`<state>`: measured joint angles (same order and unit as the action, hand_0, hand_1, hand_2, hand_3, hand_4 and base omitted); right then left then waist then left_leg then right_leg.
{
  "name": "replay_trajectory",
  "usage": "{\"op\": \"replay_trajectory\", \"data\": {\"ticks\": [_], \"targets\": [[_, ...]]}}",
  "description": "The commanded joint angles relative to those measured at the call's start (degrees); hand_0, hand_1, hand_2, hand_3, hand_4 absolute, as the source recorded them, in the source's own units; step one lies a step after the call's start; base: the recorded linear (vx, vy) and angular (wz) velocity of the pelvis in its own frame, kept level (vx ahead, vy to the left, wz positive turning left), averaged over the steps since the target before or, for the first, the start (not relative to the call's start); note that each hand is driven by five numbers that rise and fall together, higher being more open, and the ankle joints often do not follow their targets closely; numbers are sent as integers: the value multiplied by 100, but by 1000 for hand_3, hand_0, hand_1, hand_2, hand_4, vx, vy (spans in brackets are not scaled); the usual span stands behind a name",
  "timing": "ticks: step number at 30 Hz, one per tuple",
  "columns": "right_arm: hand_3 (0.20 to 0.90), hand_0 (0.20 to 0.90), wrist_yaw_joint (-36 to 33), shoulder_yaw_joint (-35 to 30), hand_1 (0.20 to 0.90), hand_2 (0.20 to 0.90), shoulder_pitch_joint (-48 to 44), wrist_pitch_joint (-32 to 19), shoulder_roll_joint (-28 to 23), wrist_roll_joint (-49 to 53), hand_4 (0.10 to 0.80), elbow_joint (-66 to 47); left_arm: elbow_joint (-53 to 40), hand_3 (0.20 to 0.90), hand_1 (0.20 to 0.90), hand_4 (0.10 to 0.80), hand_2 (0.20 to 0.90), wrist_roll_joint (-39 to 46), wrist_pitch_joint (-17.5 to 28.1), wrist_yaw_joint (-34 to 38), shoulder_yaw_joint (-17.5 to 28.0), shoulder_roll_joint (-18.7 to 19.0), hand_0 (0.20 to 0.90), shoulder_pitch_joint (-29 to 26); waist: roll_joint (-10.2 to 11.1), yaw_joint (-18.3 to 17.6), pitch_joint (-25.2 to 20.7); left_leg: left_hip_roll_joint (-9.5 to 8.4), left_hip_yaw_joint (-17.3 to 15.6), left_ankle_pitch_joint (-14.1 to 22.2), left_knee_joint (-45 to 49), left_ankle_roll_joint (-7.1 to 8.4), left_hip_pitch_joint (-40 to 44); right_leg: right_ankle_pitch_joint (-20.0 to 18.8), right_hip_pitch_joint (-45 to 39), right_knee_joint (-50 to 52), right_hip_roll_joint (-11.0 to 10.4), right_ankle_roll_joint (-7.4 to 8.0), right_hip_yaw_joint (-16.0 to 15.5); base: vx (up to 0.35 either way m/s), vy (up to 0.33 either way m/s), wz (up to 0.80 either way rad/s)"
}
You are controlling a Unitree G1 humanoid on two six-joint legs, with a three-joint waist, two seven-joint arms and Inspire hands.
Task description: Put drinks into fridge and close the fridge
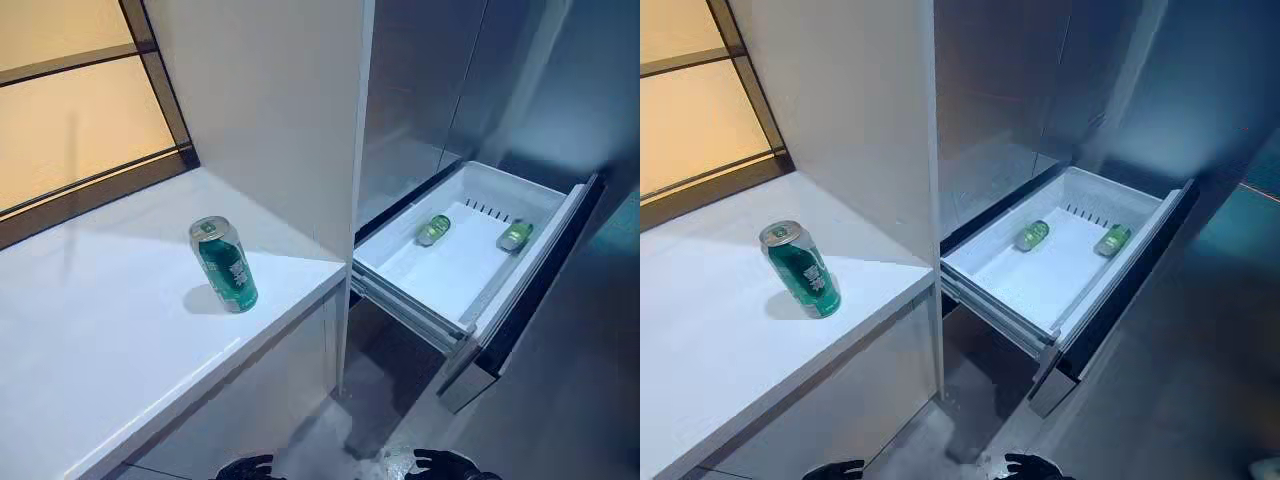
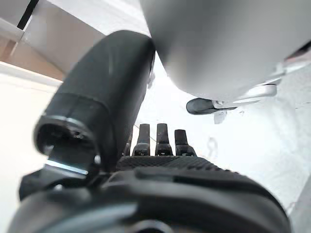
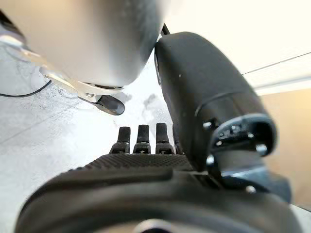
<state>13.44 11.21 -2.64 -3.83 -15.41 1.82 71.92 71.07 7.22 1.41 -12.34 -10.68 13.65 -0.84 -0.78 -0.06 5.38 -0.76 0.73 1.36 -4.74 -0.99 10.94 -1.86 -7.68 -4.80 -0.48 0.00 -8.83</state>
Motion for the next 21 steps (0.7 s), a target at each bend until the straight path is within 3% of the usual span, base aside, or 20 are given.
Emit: {"op": "replay_trajectory", "data": {"ticks": [1,12,16,21], "targets": [[900,900,172,197,900,900,-145,-12,-43,-130,800,124,218,900,900,800,900,47,139,-116,-179,-17,900,-205,94,47,-81,-156,-528,322,393,6,-324,601,181,639,-141,369,6,0,0,0],[900,900,156,212,900,900,-147,20,-45,-150,800,73,186,900,900,800,900,284,339,-185,-137,-21,900,-214,95,35,-68,-160,-518,308,375,1,-328,593,188,633,-135,368,33,0,0,0],[900,900,207,234,900,900,-169,116,-91,-188,800,-31,-47,900,900,800,900,713,800,-967,-167,-2,900,-247,85,19,-64,-148,-531,299,360,20,-331,587,203,630,-131,378,53,0,0,0],[900,900,297,248,900,900,-206,280,-227,-199,800,-238,-967,900,900,800,900,1429,804,-2147,-361,130,900,-332,41,16,-18,-128,-538,279,361,31,-371,566,258,648,-134,388,81,-6,3,0]]}}
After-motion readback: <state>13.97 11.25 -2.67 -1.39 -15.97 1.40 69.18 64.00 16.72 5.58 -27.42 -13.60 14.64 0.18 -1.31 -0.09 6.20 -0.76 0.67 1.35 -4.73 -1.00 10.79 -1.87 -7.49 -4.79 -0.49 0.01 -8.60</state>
